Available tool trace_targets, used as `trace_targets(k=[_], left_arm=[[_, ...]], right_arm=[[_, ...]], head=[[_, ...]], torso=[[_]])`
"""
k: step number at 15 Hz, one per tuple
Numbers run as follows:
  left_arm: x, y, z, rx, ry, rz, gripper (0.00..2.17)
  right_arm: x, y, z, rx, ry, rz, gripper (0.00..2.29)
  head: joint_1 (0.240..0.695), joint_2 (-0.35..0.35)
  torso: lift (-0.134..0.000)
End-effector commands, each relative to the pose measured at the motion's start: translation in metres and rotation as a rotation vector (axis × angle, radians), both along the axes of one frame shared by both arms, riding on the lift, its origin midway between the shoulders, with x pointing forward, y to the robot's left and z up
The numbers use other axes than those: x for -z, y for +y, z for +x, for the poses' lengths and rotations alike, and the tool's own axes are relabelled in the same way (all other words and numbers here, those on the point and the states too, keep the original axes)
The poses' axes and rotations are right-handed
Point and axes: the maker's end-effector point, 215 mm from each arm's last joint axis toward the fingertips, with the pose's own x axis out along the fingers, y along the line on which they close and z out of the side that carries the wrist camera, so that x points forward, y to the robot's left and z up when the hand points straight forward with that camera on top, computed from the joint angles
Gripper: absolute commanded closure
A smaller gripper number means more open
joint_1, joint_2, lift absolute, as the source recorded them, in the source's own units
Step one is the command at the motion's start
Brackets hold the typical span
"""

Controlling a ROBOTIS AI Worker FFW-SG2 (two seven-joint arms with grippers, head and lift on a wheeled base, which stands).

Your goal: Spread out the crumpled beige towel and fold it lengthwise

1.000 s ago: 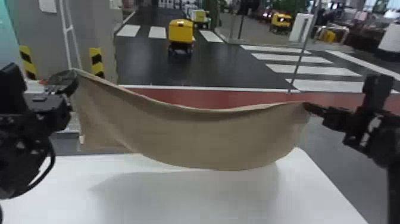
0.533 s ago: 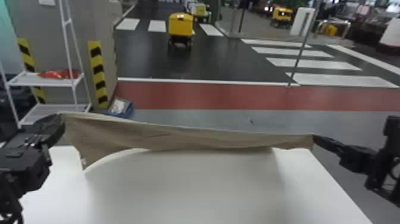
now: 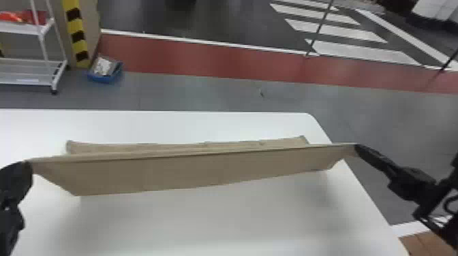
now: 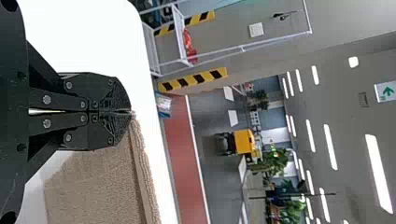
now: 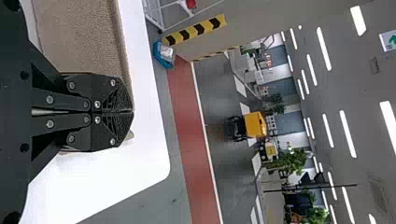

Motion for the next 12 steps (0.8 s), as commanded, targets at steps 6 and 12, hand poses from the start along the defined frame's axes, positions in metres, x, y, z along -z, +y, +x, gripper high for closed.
trace_targets(k=[6, 12], left_arm=[[0.014, 0.005, -0.05, -0.074, 0.105, 0.113, 1.38], [0.025, 0.002, -0.041, -0.05, 0.118, 0.106, 1.38]], right_arm=[[-0.001, -0.027, -0.042, 0.037, -0.006, 0.0, 1.6], [0.014, 0.017, -0.05, -0.029, 0.008, 0.052, 0.17]], head=[[0.695, -0.35], [0.695, -0.35]], torso=[[-0.124], [-0.124]])
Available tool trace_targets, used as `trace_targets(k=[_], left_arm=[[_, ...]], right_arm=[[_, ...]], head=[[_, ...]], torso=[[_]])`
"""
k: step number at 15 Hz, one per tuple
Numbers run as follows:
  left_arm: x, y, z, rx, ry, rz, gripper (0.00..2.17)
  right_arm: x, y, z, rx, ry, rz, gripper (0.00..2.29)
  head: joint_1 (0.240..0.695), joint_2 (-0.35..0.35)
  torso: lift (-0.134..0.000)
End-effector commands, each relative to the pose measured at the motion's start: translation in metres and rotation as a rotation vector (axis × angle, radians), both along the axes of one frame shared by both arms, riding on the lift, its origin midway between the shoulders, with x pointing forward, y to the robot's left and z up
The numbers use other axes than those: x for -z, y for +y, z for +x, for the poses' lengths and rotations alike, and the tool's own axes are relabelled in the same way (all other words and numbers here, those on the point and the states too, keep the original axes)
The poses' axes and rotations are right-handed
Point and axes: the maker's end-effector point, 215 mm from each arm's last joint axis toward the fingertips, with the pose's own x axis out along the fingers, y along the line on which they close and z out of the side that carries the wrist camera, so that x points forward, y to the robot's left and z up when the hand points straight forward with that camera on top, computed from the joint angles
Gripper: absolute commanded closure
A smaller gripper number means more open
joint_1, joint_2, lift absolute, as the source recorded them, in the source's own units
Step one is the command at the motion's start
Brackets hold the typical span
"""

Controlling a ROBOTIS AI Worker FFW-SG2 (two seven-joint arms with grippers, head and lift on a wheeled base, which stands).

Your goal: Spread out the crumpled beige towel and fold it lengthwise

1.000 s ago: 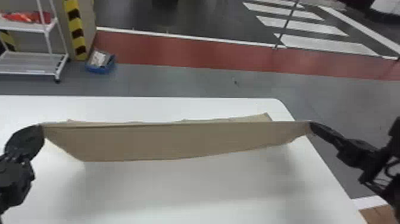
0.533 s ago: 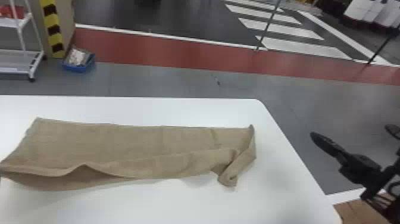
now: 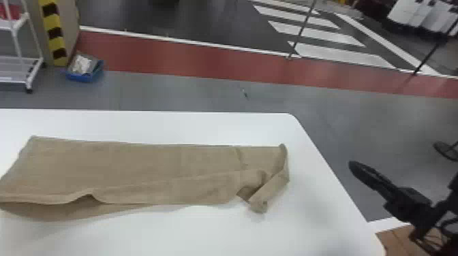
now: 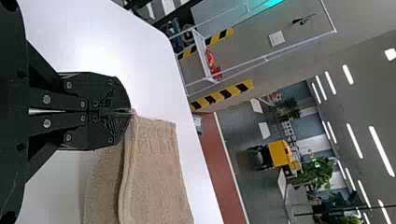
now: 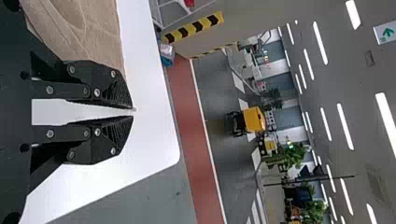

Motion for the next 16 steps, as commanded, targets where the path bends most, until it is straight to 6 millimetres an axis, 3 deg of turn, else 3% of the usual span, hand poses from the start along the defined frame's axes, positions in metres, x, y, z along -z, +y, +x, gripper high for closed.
trace_targets(k=[1, 3, 5, 8, 13, 16], left_arm=[[0.007, -0.003, 0.006, 0.005, 0.003, -0.013, 1.38], [0.01, -0.009, 0.009, 0.015, -0.003, -0.027, 1.38], [0.008, -0.013, 0.012, 0.023, -0.02, -0.036, 1.38], [0.007, -0.015, 0.018, 0.031, -0.026, -0.048, 1.38], [0.01, -0.022, 0.02, 0.042, -0.027, -0.054, 1.38], [0.006, -0.021, 0.02, 0.041, -0.043, -0.054, 1.38]], right_arm=[[0.008, 0.032, -0.003, -0.027, -0.002, 0.084, 0.17], [0.022, 0.064, -0.009, -0.076, 0.003, 0.095, 0.22], [0.049, 0.095, -0.014, -0.123, 0.029, 0.039, 0.3], [0.075, 0.125, -0.009, -0.158, 0.044, -0.06, 0.32], [0.069, 0.196, 0.008, -0.22, 0.032, -0.292, 0.5], [0.068, 0.215, 0.009, -0.228, 0.037, -0.441, 0.5]], head=[[0.695, -0.35], [0.695, -0.321], [0.695, -0.295], [0.695, -0.242], [0.695, -0.165], [0.695, -0.118]], torso=[[-0.124], [-0.124], [-0.124], [-0.124], [-0.124], [-0.124]])
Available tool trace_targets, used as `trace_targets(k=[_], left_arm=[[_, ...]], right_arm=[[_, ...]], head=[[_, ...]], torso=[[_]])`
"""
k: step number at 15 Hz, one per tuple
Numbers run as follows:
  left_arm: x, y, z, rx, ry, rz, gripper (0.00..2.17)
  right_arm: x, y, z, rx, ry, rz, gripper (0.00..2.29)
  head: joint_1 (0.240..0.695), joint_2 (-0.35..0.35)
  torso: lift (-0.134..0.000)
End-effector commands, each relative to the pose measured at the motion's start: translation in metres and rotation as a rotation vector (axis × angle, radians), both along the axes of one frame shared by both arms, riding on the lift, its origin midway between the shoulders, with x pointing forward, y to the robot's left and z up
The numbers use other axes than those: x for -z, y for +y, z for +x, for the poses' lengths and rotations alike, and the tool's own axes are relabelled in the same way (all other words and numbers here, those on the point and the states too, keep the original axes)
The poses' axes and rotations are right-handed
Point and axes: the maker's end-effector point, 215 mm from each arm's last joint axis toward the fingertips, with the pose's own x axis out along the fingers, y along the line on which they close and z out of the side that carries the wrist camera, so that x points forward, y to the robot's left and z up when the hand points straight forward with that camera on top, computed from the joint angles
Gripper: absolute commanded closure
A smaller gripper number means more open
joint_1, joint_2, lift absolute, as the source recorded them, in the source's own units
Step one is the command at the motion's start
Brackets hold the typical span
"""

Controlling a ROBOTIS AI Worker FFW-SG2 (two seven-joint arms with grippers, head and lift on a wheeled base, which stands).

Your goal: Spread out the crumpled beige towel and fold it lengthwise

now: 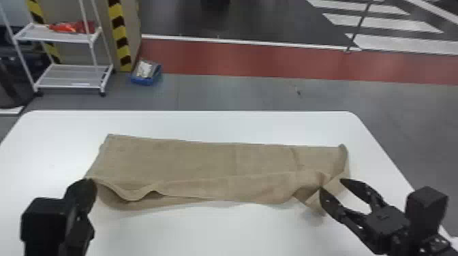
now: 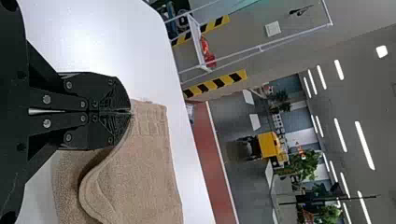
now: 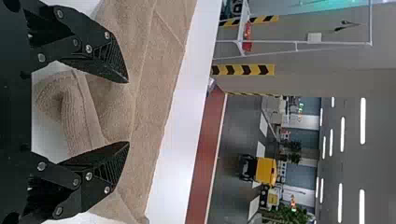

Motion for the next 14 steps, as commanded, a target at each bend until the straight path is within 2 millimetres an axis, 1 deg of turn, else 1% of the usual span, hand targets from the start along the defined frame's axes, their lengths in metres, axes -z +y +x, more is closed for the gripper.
trace_targets(k=[1, 3, 4, 6, 8, 9, 11, 14], left_arm=[[-0.003, -0.001, 0.0, 0.003, -0.011, -0.002, 1.38], [-0.002, -0.001, 0.0, 0.005, -0.011, -0.002, 1.38], [-0.003, -0.001, 0.0, 0.007, -0.015, -0.004, 1.38], [-0.004, -0.004, 0.001, 0.011, -0.017, -0.008, 1.38], [-0.003, -0.006, 0.0, 0.015, -0.017, -0.011, 1.38], [-0.002, -0.006, 0.0, 0.014, -0.014, -0.01, 1.38], [-0.002, -0.005, 0.0, 0.011, -0.015, -0.009, 1.38], [-0.002, -0.006, 0.0, 0.01, -0.022, -0.011, 1.38]], right_arm=[[0.008, 0.008, -0.004, -0.007, 0.015, -0.091, 0.5], [0.02, -0.004, -0.008, 0.018, 0.038, -0.144, 0.5], [0.028, -0.006, -0.011, 0.016, 0.054, -0.152, 0.5], [0.034, -0.014, -0.013, 0.032, 0.067, -0.177, 0.5], [0.043, -0.018, -0.012, 0.04, 0.093, -0.182, 0.5], [0.047, -0.017, -0.011, 0.036, 0.099, -0.183, 0.5], [0.053, -0.007, -0.008, 0.013, 0.105, -0.176, 0.5], [0.056, -0.002, -0.005, 0.001, 0.098, -0.166, 0.5]], head=[[0.695, -0.102], [0.695, -0.09], [0.695, -0.094], [0.695, -0.103], [0.695, -0.118], [0.695, -0.123], [0.695, -0.126], [0.695, -0.113]], torso=[[-0.124], [-0.124], [-0.124], [-0.124], [-0.124], [-0.124], [-0.124], [-0.124]])
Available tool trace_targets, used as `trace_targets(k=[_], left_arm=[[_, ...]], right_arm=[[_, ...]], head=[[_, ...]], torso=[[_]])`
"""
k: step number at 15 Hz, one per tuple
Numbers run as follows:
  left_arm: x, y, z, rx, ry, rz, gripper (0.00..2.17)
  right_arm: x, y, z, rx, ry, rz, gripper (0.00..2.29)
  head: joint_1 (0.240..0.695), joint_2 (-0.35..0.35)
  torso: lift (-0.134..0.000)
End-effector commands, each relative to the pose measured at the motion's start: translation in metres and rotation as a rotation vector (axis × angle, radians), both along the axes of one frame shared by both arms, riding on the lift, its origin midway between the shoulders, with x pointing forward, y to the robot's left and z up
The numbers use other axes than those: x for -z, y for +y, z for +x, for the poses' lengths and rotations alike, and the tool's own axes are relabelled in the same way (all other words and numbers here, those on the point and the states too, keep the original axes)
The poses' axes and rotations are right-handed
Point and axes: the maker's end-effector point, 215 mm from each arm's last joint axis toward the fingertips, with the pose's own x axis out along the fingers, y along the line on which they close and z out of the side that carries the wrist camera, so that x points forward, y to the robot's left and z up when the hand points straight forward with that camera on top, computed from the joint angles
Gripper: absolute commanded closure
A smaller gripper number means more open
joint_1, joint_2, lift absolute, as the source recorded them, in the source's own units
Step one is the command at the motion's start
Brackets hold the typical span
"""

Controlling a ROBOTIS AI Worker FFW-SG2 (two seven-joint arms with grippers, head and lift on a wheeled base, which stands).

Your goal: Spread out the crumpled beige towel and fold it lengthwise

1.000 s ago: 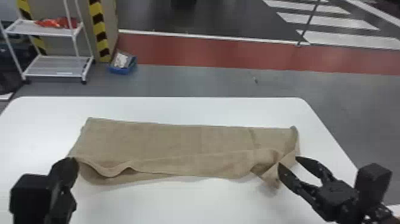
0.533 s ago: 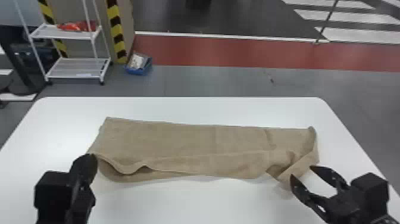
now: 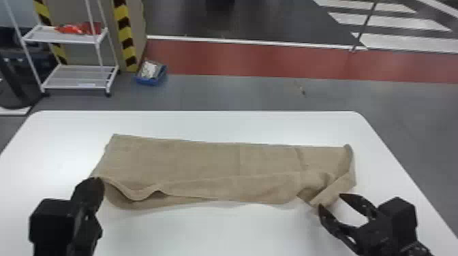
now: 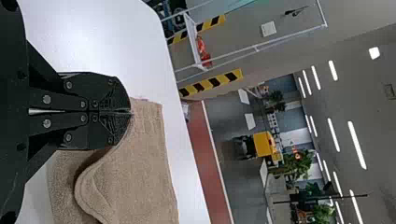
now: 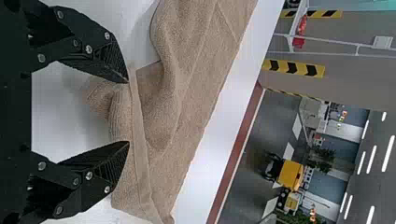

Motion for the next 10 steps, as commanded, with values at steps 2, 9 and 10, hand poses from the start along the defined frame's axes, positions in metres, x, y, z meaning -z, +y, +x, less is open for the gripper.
trace_targets(k=[2, 9, 10], left_arm=[[-0.001, -0.001, 0.001, 0.0, -0.006, -0.002, 1.38], [-0.005, -0.001, 0.001, 0.0, -0.017, -0.004, 1.38], [-0.005, 0.0, 0.002, -0.003, -0.018, -0.002, 1.38]], right_arm=[[0.007, 0.002, 0.001, -0.006, 0.011, -0.004, 0.64], [-0.008, -0.022, 0.001, 0.036, -0.021, 0.004, 1.66], [-0.013, -0.03, 0.002, 0.047, -0.036, 0.007, 1.66]], head=[[0.695, -0.108], [0.695, -0.121], [0.695, -0.126]], torso=[[-0.124], [-0.124], [-0.124]])
